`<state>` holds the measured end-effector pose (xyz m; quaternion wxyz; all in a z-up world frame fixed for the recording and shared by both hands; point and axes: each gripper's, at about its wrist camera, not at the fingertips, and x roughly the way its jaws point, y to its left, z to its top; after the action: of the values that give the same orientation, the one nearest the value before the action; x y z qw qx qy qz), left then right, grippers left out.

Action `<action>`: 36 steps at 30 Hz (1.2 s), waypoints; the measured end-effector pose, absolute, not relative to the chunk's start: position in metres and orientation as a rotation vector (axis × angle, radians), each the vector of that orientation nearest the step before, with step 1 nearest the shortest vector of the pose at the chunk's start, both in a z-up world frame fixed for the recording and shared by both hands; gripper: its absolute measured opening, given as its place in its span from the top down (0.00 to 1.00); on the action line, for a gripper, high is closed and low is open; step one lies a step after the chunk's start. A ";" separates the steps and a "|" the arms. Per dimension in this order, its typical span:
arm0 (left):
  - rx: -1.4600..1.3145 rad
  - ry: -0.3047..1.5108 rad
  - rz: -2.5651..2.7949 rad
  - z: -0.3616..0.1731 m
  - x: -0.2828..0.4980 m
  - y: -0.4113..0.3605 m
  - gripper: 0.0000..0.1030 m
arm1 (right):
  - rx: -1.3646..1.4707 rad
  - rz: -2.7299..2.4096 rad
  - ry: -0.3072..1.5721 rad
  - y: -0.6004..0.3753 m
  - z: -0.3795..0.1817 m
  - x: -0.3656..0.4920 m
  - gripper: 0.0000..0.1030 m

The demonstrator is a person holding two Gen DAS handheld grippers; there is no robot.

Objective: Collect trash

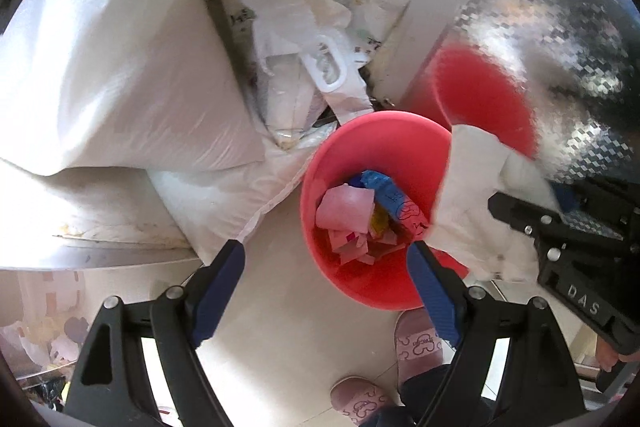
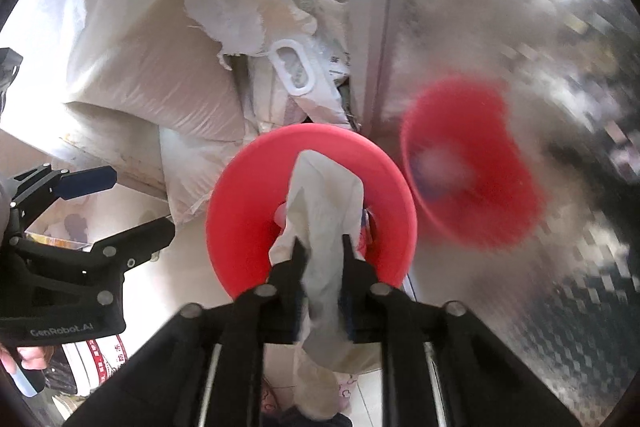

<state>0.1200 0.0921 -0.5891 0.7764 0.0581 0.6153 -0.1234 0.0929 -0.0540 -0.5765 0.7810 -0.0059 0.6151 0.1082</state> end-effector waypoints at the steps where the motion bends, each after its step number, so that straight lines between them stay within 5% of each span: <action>1: 0.128 1.330 -0.260 -0.589 0.120 0.092 0.20 | -0.013 0.237 1.327 -0.052 -0.576 0.094 0.62; 4: 0.148 1.320 -0.224 -0.584 0.119 0.094 0.20 | -0.009 0.222 1.324 -0.052 -0.574 0.095 0.31; 15: 0.134 1.273 -0.165 -0.503 0.087 0.105 0.20 | -0.030 0.196 1.295 -0.050 -0.505 0.069 0.04; 36: 0.050 1.137 -0.093 -0.193 -0.011 0.134 0.20 | -0.105 0.045 1.066 -0.034 -0.199 -0.011 0.01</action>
<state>-0.0107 0.1341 -0.1932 0.8413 0.0238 0.5383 -0.0439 -0.0108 -0.0341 -0.1990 0.8597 -0.0500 0.5079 0.0213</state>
